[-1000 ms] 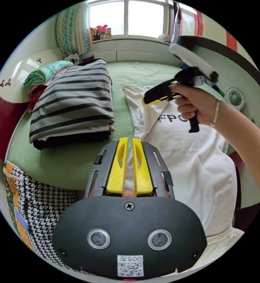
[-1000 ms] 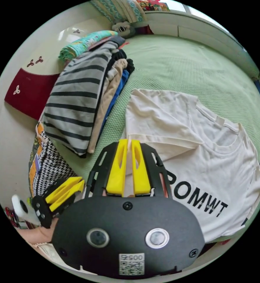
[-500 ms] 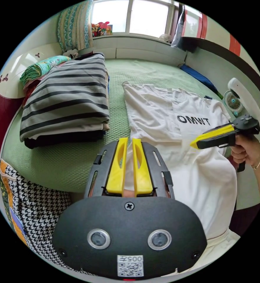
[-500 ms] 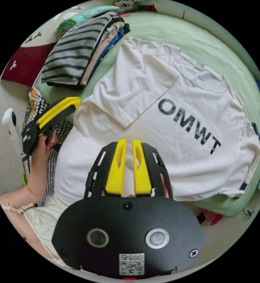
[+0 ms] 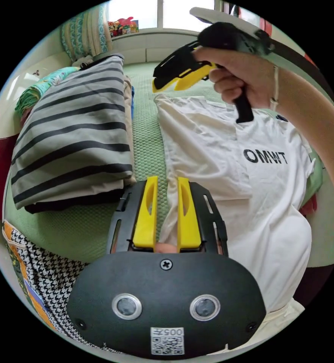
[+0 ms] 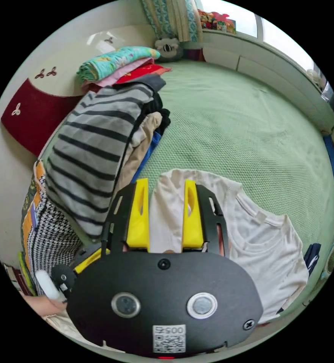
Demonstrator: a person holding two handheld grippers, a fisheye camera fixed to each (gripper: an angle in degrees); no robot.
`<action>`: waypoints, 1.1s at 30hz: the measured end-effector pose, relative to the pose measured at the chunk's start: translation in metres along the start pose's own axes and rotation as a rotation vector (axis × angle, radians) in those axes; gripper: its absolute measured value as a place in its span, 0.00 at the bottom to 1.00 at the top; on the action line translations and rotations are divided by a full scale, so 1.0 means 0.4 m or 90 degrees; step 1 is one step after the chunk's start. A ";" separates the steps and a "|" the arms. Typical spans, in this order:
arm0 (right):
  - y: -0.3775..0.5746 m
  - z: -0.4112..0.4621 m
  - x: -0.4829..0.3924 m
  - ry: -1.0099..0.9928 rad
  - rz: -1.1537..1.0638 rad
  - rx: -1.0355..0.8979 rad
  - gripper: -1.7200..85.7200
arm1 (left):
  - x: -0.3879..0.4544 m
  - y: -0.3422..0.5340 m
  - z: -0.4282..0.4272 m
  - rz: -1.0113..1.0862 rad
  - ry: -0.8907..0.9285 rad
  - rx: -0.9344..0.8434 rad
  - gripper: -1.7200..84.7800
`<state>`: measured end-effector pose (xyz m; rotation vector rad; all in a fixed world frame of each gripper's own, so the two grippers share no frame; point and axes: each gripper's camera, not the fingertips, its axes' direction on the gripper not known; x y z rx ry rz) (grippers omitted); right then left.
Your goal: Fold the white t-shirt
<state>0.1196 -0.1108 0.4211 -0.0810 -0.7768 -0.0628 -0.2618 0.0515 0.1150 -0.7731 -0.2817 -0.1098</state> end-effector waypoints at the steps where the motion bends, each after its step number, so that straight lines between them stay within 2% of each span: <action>1: -0.018 0.028 0.000 -0.008 -0.005 -0.034 0.08 | 0.000 -0.002 0.003 0.010 0.008 0.000 0.09; 3: -0.041 0.043 -0.001 0.011 0.000 -0.060 0.04 | -0.010 -0.006 -0.002 0.002 -0.011 0.010 0.06; 6: -0.070 0.001 0.015 -0.024 0.021 -0.010 0.03 | -0.043 -0.001 -0.018 -0.035 -0.033 0.063 0.04; 9: -0.087 0.010 0.048 -0.091 0.086 -0.032 0.06 | -0.074 -0.008 0.015 -0.068 0.011 0.030 0.03; 12: -0.071 0.017 0.070 -0.090 0.097 -0.076 0.09 | -0.088 0.007 0.021 -0.087 0.034 0.032 0.02; 15: -0.004 -0.096 0.112 -0.156 0.112 0.033 0.09 | -0.080 0.030 0.000 -0.097 0.005 0.030 0.02; 17: 0.053 -0.169 0.126 -0.173 0.072 0.078 0.10 | -0.062 0.041 -0.015 -0.088 0.013 0.047 0.01; 21: 0.233 -0.253 0.097 -0.021 -0.030 0.044 0.08 | 0.023 0.020 -0.010 -0.013 0.054 0.058 0.01; 25: 0.478 -0.324 0.049 0.062 -0.079 0.055 0.04 | 0.103 -0.026 0.047 0.050 0.030 0.030 0.01; 26: 0.516 -0.338 0.042 0.072 -0.081 0.064 0.03 | 0.121 -0.039 0.081 0.060 -0.010 -0.006 0.01; 30: 0.769 -0.451 0.035 0.153 -0.058 0.108 0.01 | 0.149 -0.041 0.078 0.065 -0.041 -0.030 0.02; 33: 0.923 -0.538 0.107 0.192 -0.006 0.120 0.01 | 0.177 -0.025 0.006 0.054 -0.036 0.014 0.02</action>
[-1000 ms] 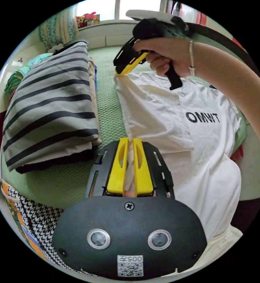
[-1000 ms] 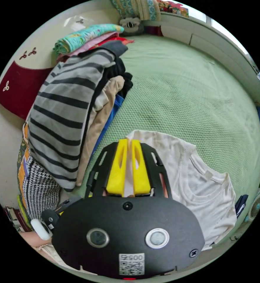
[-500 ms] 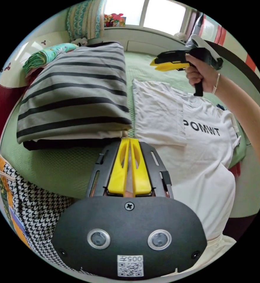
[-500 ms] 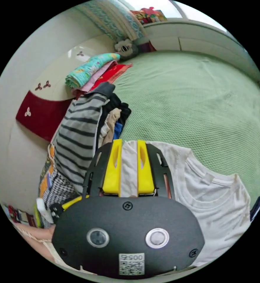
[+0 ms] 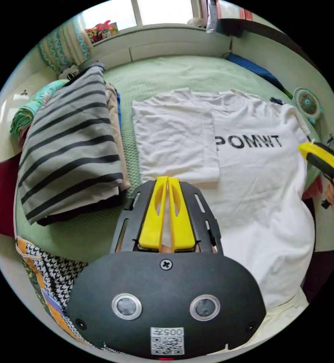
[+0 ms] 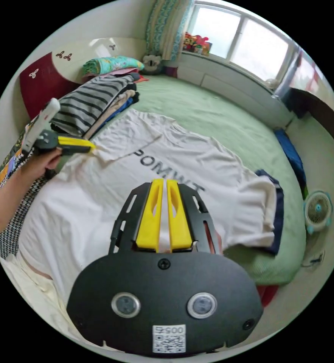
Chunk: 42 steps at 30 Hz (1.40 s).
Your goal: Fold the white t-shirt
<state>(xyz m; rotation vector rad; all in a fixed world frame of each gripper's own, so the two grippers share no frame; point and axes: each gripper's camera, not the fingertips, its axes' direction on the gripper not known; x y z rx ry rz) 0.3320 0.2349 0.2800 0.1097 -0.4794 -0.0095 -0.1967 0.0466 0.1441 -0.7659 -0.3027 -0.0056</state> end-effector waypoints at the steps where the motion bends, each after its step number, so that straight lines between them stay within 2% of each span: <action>1: 0.046 -0.030 0.055 0.024 0.033 -0.003 0.01 | 0.008 0.001 -0.014 0.000 0.008 0.010 0.02; 6: 0.185 -0.135 0.313 0.012 0.214 -0.031 0.08 | 0.148 -0.029 -0.081 0.036 0.074 0.066 0.01; 12: 0.230 -0.194 0.567 -0.019 0.435 -0.036 0.15 | 0.342 -0.089 -0.022 0.096 0.096 0.068 0.01; 19: 0.198 -0.084 0.761 -0.029 0.629 -0.155 0.12 | 0.432 -0.098 0.080 0.118 0.105 0.066 0.01; 23: 0.243 -0.098 0.806 0.006 0.686 -0.161 0.03 | 0.419 -0.075 0.130 0.112 0.119 0.051 0.01; 26: 0.285 -0.149 0.811 0.020 0.672 -0.106 0.01 | 0.419 -0.084 0.125 0.113 0.133 0.074 0.01; 30: 0.335 -0.179 0.843 -0.045 0.718 -0.091 0.02 | 0.426 -0.090 0.144 0.104 0.165 0.055 0.01; 33: 0.339 -0.213 0.856 -0.059 0.725 -0.063 0.08 | 0.430 -0.085 0.144 0.103 0.163 0.060 0.01; 37: 0.340 -0.242 0.887 -0.154 0.761 -0.025 0.12 | 0.431 -0.078 0.142 0.112 0.154 0.067 0.01; 42: 0.310 -0.197 0.882 -0.125 0.743 -0.138 0.10 | 0.418 -0.079 0.153 0.099 0.156 0.065 0.01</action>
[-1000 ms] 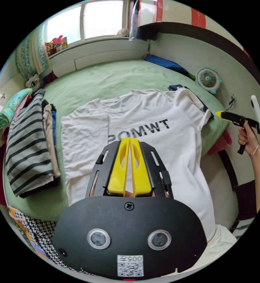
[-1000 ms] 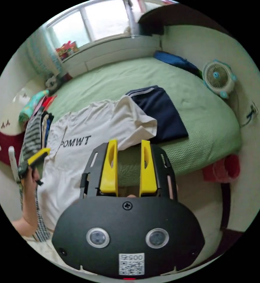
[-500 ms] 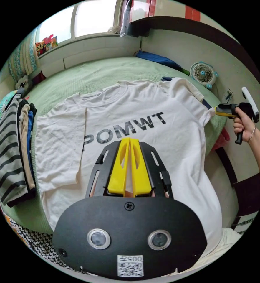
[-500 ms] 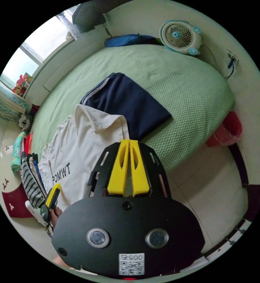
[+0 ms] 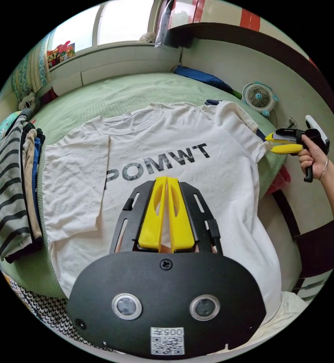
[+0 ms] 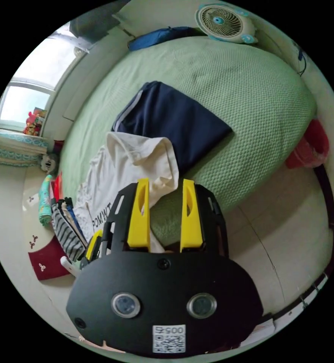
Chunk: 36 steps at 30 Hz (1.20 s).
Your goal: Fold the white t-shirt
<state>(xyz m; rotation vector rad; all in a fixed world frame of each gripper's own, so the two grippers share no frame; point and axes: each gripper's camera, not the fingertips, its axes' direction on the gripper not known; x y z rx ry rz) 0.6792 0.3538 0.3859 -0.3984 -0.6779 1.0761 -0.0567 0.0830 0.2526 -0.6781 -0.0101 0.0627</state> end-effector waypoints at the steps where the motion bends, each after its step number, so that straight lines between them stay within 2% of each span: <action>1: 0.003 0.005 0.000 0.002 0.010 0.001 0.07 | -0.001 0.000 0.001 -0.001 0.001 0.000 0.01; 4: 0.026 -0.007 -0.002 0.016 0.028 0.030 0.02 | -0.007 -0.001 0.006 -0.004 0.011 -0.002 0.01; 9: 0.083 -0.058 -0.052 0.001 -0.020 0.089 0.01 | -0.014 -0.005 0.014 -0.005 0.019 0.001 0.01; 12: 0.129 -0.095 -0.148 -0.017 -0.111 0.144 0.01 | -0.016 -0.007 0.020 -0.007 0.027 0.000 0.01; 15: 0.203 -0.100 -0.301 -0.041 -0.270 0.167 0.01 | -0.017 -0.008 0.023 -0.004 0.024 0.003 0.01; 17: 0.262 -0.071 -0.400 -0.053 -0.379 0.134 0.01 | -0.020 -0.009 0.025 -0.004 0.023 0.002 0.01; 19: 0.345 0.010 -0.502 -0.047 -0.487 0.042 0.02 | -0.026 -0.009 0.027 -0.007 0.024 0.002 0.01; 22: 0.420 0.141 -0.545 -0.018 -0.526 -0.086 0.05 | -0.042 -0.012 0.032 -0.016 0.029 0.000 0.01; 24: 0.442 0.190 -0.541 0.000 -0.532 -0.114 0.07 | -0.053 -0.014 0.037 -0.020 0.032 -0.008 0.01; 29: 0.446 0.191 -0.553 0.032 -0.522 -0.069 0.09 | -0.060 -0.024 0.043 -0.011 0.052 -0.007 0.01; 36: 0.449 0.266 -0.774 0.086 -0.618 -0.003 0.12 | -0.079 -0.046 0.053 -0.017 0.065 -0.004 0.01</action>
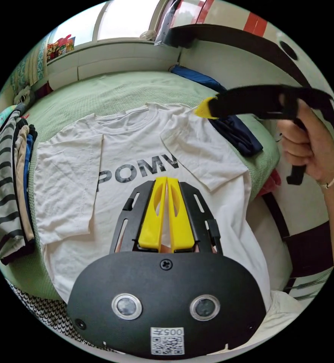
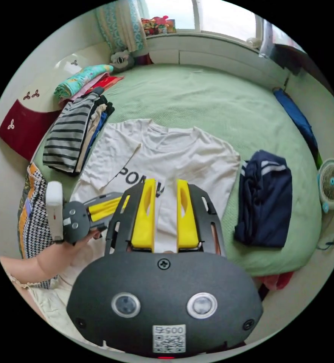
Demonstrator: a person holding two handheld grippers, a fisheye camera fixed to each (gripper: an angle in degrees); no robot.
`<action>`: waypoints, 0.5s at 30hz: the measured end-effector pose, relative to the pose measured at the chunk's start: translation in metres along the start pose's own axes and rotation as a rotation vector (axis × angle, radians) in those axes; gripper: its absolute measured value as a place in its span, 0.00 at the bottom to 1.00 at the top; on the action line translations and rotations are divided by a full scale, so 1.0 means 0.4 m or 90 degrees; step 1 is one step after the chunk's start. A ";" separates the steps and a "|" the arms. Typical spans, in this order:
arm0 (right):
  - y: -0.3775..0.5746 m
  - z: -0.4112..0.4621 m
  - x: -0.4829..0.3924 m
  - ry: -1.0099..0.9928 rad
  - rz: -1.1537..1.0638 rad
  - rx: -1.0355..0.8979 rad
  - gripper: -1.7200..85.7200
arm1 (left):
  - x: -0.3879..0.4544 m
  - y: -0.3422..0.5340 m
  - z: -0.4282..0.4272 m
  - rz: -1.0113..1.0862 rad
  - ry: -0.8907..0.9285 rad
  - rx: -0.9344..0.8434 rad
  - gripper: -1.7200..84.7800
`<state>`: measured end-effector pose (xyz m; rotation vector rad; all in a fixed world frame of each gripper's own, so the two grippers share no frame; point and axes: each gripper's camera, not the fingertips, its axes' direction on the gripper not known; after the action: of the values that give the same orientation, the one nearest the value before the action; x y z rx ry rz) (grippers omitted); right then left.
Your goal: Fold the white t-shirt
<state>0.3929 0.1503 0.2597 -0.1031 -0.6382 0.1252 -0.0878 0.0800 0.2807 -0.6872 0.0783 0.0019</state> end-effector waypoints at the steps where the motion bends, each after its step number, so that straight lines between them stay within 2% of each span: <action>1: -0.041 0.036 -0.027 0.018 -0.015 -0.007 0.12 | -0.004 -0.001 0.000 -0.003 0.004 0.001 0.01; 6: -0.173 0.217 -0.078 0.096 -0.019 -0.084 0.11 | -0.048 -0.015 -0.002 -0.031 0.021 0.005 0.01; 10: -0.191 0.338 -0.071 0.184 -0.021 -0.166 0.07 | -0.075 -0.024 -0.002 -0.043 0.039 0.007 0.01; 12: -0.183 0.322 -0.063 0.160 -0.004 -0.134 0.04 | -0.086 -0.030 -0.003 -0.046 0.043 0.011 0.01; 15: -0.158 0.230 -0.050 0.100 0.009 -0.022 0.02 | -0.093 -0.036 -0.002 -0.044 0.046 0.013 0.01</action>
<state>0.3270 0.0900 0.3299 -0.1499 -0.4830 0.1189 -0.1245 0.0693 0.2922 -0.6696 0.1240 -0.0904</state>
